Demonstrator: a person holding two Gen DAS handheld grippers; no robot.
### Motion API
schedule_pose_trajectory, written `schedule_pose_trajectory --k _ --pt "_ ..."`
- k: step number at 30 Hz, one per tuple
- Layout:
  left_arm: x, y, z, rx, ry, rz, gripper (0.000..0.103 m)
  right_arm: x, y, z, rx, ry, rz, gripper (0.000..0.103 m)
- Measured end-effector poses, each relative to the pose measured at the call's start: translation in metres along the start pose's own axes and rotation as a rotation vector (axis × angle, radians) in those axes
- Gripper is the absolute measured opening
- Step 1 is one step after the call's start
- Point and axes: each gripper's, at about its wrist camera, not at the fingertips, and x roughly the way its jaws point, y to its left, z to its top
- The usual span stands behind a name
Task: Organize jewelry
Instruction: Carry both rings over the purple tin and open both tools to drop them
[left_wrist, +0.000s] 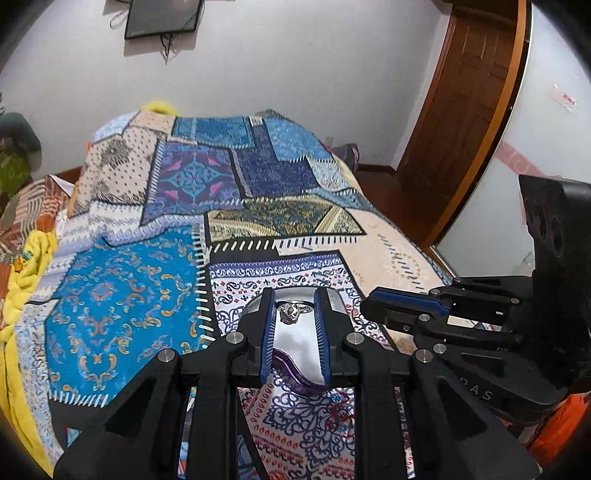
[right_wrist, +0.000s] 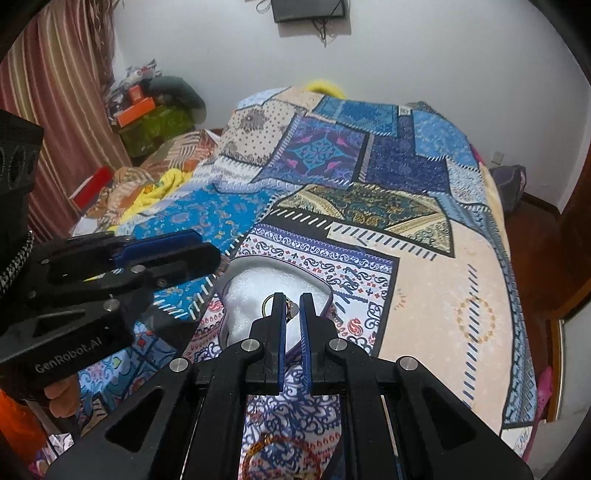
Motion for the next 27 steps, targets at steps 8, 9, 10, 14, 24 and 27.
schedule_pose_trajectory --k 8,9,10,14,24,27 --pt "0.028 0.012 -0.003 -0.015 0.062 -0.001 0.02 0.027 -0.003 0.0 -0.013 0.078 0.018 0.006" --pt "0.029 0.013 -0.003 -0.013 0.063 -0.001 0.02 0.029 -0.004 0.0 -0.015 0.083 0.018 0.006" --pt "0.03 0.013 -0.003 -0.012 0.064 -0.002 0.02 0.031 -0.004 0.0 -0.018 0.088 0.017 0.006" --pt "0.033 0.014 -0.003 -0.01 0.07 -0.005 0.02 0.037 -0.004 0.0 -0.024 0.103 0.027 0.006" --pt "0.032 0.014 0.0 0.006 0.071 0.001 0.02 0.041 0.0 0.001 -0.055 0.114 0.03 0.007" --pt "0.026 0.014 0.001 0.01 0.061 0.019 0.02 0.041 -0.001 0.001 -0.051 0.114 0.022 0.007"
